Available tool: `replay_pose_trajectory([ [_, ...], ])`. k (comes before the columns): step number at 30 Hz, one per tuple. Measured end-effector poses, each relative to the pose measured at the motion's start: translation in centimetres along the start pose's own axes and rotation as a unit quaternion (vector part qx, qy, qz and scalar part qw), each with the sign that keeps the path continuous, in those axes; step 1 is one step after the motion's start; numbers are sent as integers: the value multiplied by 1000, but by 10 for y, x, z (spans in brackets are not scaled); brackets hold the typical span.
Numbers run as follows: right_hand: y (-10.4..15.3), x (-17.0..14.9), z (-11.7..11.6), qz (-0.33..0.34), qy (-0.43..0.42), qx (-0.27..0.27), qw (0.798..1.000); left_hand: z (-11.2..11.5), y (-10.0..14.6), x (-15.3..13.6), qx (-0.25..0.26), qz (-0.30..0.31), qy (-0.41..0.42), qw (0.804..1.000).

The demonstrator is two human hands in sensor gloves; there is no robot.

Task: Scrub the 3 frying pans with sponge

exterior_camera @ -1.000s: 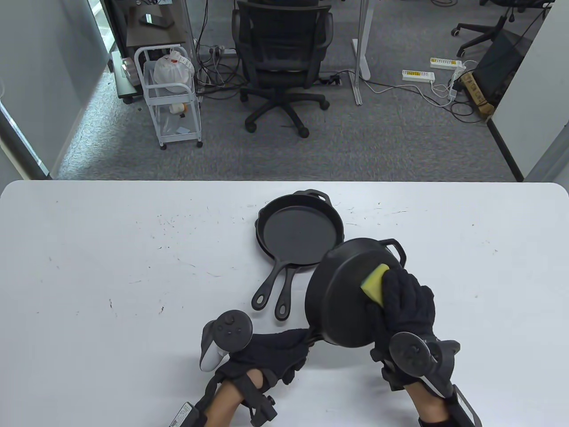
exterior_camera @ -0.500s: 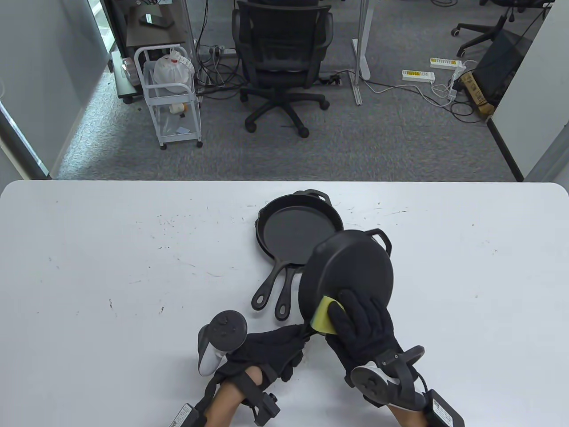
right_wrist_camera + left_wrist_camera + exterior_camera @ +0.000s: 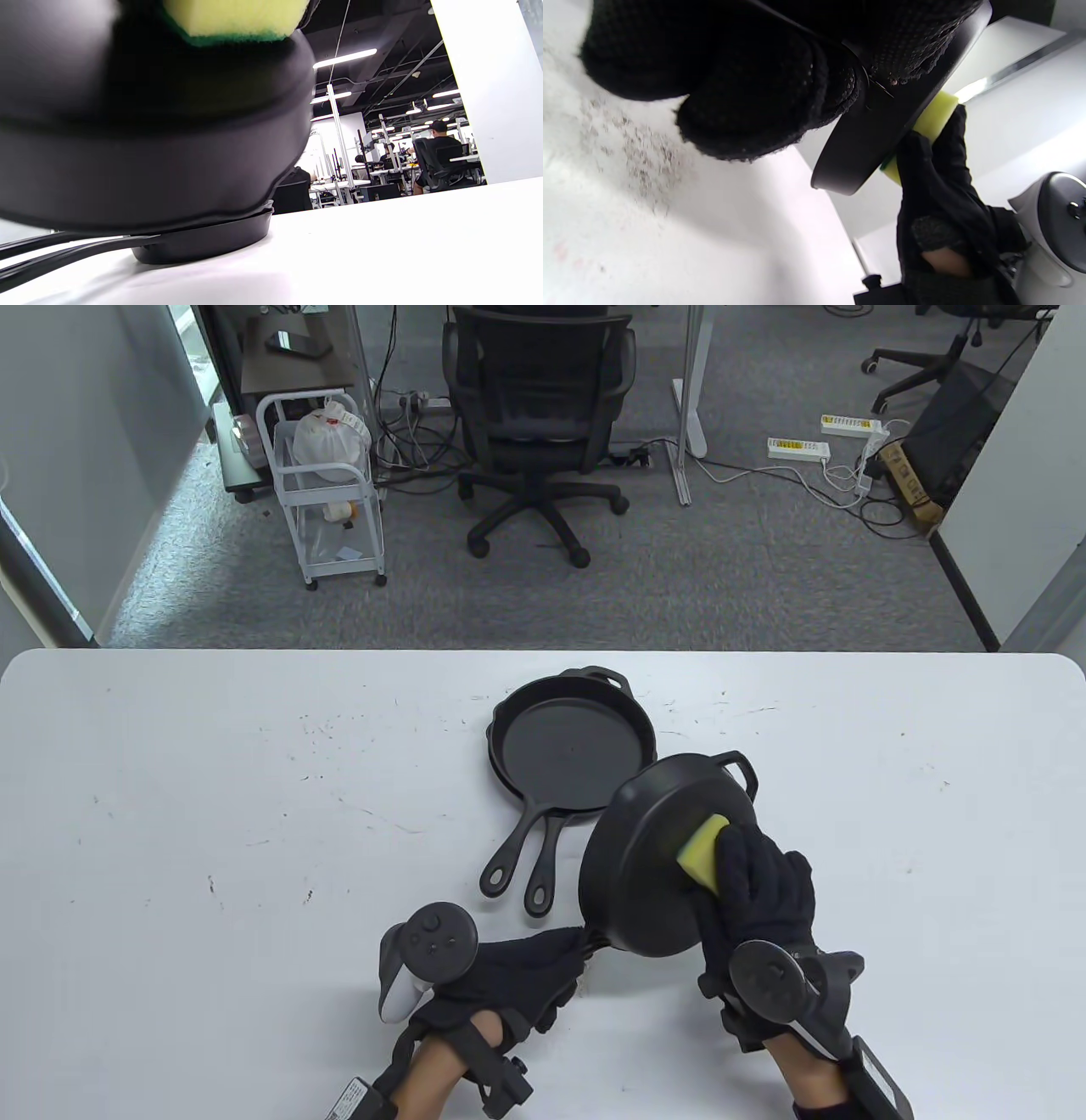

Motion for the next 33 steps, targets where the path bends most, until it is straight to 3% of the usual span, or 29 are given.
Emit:
replay_pose_trajectory([
  [5,0,-1,-7,1,8,14,1000,-17,1,9,115,-1,-40,993],
  [11,-2,-3,-22,-4,13,82,997,-47,-18,28,173,-11,-135,976],
  [14,-3,-5,-28,-6,15,92,996,-60,-33,35,179,-36,-224,957],
  [17,-3,-6,-28,-8,12,94,995,-74,-52,31,177,-52,-259,948],
  [23,-3,-5,-29,-3,15,92,996,-93,-87,3,152,-86,-281,944],
  [33,-3,-4,-28,4,18,95,995,-99,-126,-36,140,-124,-284,941],
])
Point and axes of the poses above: the tracker on the back of each hand, its own x axis roughly to the thumb side, its own y axis roughly from the fingertips to the wrist, z = x × y, the point moved 1 cm from there along -y, roughly from the wrist to the fingertips, and after that the axes turned 9 degrees about y, right-handed, at the moved point
